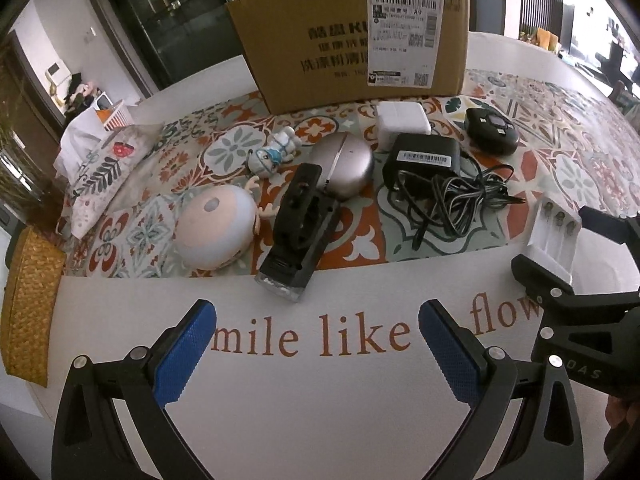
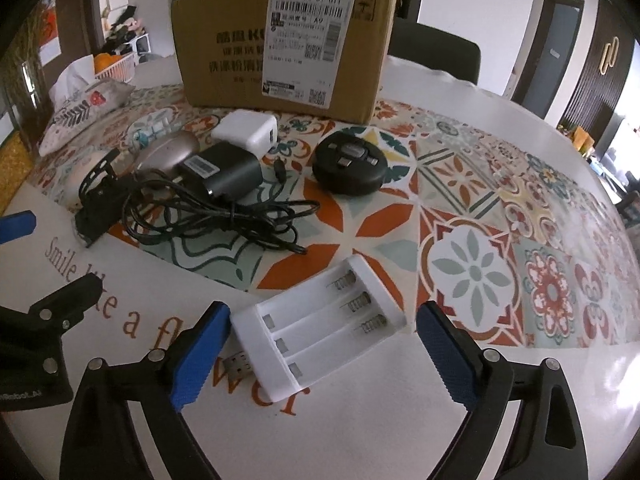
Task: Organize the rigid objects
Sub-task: 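Grasp the white battery charger with the right tool while the left tool approaches the black device, then close the left tool on the black rectangular device while the right tool lifts the charger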
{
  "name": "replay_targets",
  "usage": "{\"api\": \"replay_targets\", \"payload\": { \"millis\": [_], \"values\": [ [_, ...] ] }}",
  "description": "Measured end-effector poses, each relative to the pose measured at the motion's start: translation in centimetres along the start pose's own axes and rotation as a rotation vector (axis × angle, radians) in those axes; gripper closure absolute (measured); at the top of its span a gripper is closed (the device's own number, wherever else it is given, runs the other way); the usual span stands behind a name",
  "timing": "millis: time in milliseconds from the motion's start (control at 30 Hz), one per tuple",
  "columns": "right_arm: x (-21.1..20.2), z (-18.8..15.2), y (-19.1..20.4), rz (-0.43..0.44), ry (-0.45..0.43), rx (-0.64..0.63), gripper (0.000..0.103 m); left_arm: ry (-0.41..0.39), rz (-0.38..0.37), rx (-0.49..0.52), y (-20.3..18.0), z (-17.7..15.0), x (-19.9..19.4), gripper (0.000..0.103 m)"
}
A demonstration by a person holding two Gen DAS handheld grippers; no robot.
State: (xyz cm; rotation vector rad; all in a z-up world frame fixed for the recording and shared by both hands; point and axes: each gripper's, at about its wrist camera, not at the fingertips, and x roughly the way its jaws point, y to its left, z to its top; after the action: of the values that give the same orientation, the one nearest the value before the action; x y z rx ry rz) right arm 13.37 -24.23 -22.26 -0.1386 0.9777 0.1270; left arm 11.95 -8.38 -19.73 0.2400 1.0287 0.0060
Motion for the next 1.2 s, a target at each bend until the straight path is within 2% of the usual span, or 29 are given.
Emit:
{"api": "replay_targets", "payload": {
  "millis": [333, 567, 733, 833, 1200],
  "values": [
    [0.4, -0.1, 0.0, 0.013, 0.007, 0.029, 0.014, -0.006, -0.009, 0.012, 0.2, 0.3, 0.2, 0.0],
    [-1.8, 0.3, 1.0, -0.055, -0.004, 0.033, 0.014, -0.096, -0.032, 0.114, 0.8, 0.6, -0.3, 0.001],
    [-2.7, 0.2, 1.9, -0.077, 0.029, 0.092, 0.014, -0.105, -0.105, 0.188, 1.5, 1.0, 0.5, 0.013],
    [-2.7, 0.1, 2.2, -0.082, 0.042, 0.137, 0.014, -0.111, -0.123, 0.207, 1.8, 1.3, 1.2, 0.02],
    [-1.6, 0.6, 3.5, -0.071, 0.054, 0.171, 0.014, -0.096, -0.201, 0.196, 2.2, 1.7, 3.6, 0.051]
  ]
}}
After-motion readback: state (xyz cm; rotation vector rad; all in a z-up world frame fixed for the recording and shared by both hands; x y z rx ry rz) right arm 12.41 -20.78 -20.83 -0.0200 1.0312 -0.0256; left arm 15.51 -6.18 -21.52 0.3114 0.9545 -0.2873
